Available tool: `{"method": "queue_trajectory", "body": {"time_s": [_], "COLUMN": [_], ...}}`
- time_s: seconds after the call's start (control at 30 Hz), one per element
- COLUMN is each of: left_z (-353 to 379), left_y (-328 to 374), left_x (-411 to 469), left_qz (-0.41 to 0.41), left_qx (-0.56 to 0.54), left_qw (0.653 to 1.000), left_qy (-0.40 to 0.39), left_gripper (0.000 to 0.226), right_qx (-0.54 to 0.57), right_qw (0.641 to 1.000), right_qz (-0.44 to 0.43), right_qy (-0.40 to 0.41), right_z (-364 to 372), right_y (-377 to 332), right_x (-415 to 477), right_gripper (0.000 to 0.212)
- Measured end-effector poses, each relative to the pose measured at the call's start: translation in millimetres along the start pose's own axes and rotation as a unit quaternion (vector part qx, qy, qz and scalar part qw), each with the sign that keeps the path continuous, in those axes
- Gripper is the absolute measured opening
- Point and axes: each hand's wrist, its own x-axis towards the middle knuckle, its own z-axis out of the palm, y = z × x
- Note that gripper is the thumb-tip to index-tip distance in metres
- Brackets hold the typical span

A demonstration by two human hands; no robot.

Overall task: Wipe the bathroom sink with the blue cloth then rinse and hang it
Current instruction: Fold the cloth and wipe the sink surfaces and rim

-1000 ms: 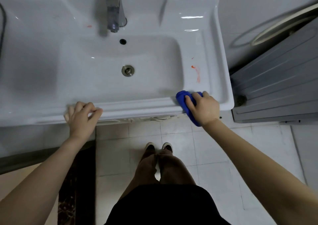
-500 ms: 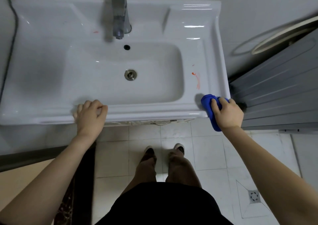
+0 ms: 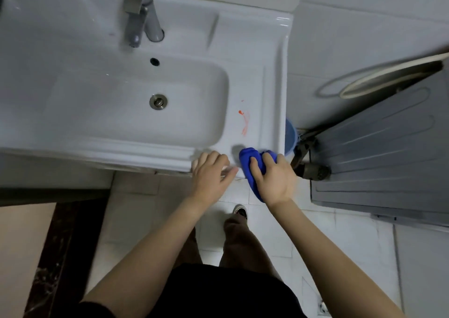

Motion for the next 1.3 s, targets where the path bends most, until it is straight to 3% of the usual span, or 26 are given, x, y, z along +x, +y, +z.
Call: {"method": "queue_trajectory", "body": {"time_s": [0.23, 0.4, 0.7, 0.8, 0.97, 1.13, 1.3], "left_z": [13.0, 11.2, 7.0, 9.6, 12.8, 10.3, 5.0], "left_y": [2.7, 4.9, 7.4, 5.5, 3.8, 4.4, 6.4], "left_x": [2.0, 4.5, 6.7, 7.1, 6.6, 5.9, 6.4], "left_qz": [-0.033, -0.033, -0.043, -0.037, -0.036, -0.041, -0.044], "left_qx": [-0.044, -0.063, -0.07, -0.051, -0.043, -0.048, -0.06], "left_qw": [0.997, 0.994, 0.994, 0.996, 0.996, 0.997, 0.996], "left_qy": [0.059, 0.081, 0.066, 0.067, 0.067, 0.052, 0.04], "left_gripper": [0.028, 0.026, 0.028, 0.028, 0.025, 0.024, 0.024], "right_qx": [0.01, 0.033, 0.068, 0.062, 0.073, 0.087, 0.095], "right_qw": [0.988, 0.99, 0.978, 0.981, 0.991, 0.988, 0.975], "right_qz": [-0.149, -0.115, -0.137, -0.146, -0.079, -0.089, -0.127], "right_qy": [-0.04, -0.07, -0.143, -0.116, -0.086, -0.087, -0.153], "right_z": [-13.9, -13.0, -20.4, -14.0, -13.1, -12.4, -18.2], "right_y": [40.5, 34.5, 48.1, 46.5, 25.2, 38.5, 50.2], "right_x": [104.4, 202.7, 60.3, 112.1, 232.8, 135.6, 68.9], "right_gripper": [0.031, 0.036, 0.028, 0.029, 0.033, 0.028, 0.025]}}
